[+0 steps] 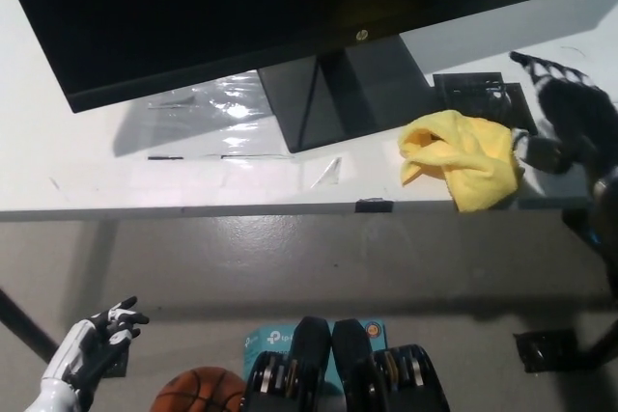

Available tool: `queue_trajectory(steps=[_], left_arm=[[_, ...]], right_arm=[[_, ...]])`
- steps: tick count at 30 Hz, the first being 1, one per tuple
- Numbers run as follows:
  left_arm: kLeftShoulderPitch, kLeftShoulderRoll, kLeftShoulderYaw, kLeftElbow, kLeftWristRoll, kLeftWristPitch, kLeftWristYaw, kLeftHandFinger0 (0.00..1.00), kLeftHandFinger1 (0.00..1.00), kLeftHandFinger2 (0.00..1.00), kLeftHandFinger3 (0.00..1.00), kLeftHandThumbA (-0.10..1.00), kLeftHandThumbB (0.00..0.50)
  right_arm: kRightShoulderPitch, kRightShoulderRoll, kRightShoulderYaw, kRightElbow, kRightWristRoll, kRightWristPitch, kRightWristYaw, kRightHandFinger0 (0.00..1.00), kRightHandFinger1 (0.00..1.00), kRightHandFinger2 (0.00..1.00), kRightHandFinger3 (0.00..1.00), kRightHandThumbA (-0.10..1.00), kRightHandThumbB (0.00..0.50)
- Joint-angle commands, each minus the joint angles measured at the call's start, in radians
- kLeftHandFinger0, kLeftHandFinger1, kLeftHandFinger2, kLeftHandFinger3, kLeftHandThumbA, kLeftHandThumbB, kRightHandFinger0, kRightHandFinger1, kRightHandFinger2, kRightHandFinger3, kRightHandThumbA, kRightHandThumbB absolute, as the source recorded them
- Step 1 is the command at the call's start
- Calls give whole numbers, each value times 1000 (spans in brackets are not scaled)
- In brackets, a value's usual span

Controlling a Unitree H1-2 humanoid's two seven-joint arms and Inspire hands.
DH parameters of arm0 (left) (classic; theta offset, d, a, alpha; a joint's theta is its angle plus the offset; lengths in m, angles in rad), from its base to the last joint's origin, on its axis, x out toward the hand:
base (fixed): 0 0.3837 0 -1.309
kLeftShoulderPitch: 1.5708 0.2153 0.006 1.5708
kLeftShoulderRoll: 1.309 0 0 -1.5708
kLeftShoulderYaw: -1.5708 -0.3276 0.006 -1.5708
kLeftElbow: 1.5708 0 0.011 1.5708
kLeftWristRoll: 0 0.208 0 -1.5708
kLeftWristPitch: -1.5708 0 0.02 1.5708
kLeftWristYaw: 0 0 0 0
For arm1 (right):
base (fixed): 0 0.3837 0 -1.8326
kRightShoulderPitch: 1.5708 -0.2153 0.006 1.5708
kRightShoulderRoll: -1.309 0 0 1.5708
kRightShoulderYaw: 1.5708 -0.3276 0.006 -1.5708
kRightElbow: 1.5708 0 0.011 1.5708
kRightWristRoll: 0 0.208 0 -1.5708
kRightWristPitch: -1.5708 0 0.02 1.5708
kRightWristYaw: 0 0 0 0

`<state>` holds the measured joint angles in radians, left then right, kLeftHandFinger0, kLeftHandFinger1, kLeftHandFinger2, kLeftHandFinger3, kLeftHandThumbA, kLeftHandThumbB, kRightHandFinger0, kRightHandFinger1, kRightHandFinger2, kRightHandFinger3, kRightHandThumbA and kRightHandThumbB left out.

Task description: The robot uses its right hand to pick up the cloth kept in the middle of the desk and use it to wipe the monitor in the middle of the desk by swiping its screen twice

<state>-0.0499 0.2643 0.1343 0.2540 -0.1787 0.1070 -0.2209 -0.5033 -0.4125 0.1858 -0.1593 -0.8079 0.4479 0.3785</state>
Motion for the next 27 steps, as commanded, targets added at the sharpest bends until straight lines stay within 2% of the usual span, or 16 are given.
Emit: queue_trajectory(steps=[1, 2, 3, 4, 5, 7, 8, 9, 11, 12, 13, 14, 17, 18, 23, 27], left_arm=[[4, 34, 21, -34, -16, -25, -13, 965, 919, 981, 1000, 387, 58], [5, 34, 20, -36, -13, -25, -11, 971, 919, 984, 1000, 387, 56], [5, 33, 21, -37, -15, -25, -12, 965, 914, 983, 1000, 384, 46], [6, 33, 21, -40, -15, -20, -10, 956, 910, 981, 1000, 381, 54], [7, 32, 21, -46, -12, -11, -6, 955, 912, 978, 1000, 379, 51], [-1, 30, 23, -47, -15, 0, -2, 952, 908, 967, 1000, 360, 50], [-2, 31, 24, -39, -19, -13, -9, 954, 910, 967, 1000, 358, 50], [-2, 34, 22, -39, -16, -12, -10, 961, 919, 975, 1000, 371, 60], [-2, 34, 22, -38, -17, -13, -11, 965, 923, 979, 1000, 376, 59], [-3, 33, 23, -34, -20, -24, -14, 963, 917, 980, 1000, 402, 92], [-4, 33, 23, -30, -19, -32, -16, 961, 911, 974, 1000, 412, 91], [-4, 33, 22, -27, -18, -36, -15, 955, 903, 967, 1000, 419, 86], [-9, 40, 24, -33, -14, -21, -11, 961, 909, 979, 1000, 399, 60], [-10, 39, 24, -33, -14, -21, -10, 954, 902, 976, 1000, 382, 40], [-13, 38, 22, -37, -18, -18, -15, 940, 897, 972, 1000, 349, 18], [-9, 40, 19, -44, -12, -18, -13, 929, 886, 972, 1000, 352, 8]], right_arm=[[89, 6, -90, -203, 17, 22, 40, 840, 1000, 1000, 1000, 325, 237], [132, 0, -86, -247, 21, 15, -37, 527, 917, 1000, 1000, 270, 238], [165, 11, -108, -268, 34, -3, -62, 487, 844, 1000, 1000, 226, 215], [217, 33, -139, -287, 45, -29, -113, 383, 665, 1000, 1000, 201, 165], [291, 67, -179, -299, 56, -66, -194, 308, 545, 1000, 962, 165, 169], [348, 103, -229, -263, 88, -133, -279, 289, 465, 858, 848, 87, 162], [378, 128, -257, -232, 112, -167, -327, 250, 394, 748, 805, 66, 162], [427, 169, -306, -186, 181, -220, -377, 162, 296, 580, 752, 73, 145], [456, 207, -354, -154, 254, -260, -390, 162, 278, 520, 724, 48, 142], [470, 247, -400, -96, 349, -326, -405, 241, 349, 551, 714, 28, 147], [477, 298, -451, -53, 444, -352, -406, 264, 353, 542, 710, -7, 148], [475, 329, -480, -25, 494, -374, -406, 202, 284, 489, 700, -52, 147], [461, 381, -517, 22, 579, -398, -372, 186, 300, 529, 725, -22, 123], [455, 409, -544, 39, 642, -364, -330, 157, 291, 538, 752, -11, 125], [456, 449, -565, 116, 691, -380, -278, 176, 328, 561, 767, -44, 105], [461, 447, -552, 144, 686, -414, -260, 178, 304, 496, 703, 0, 124]])
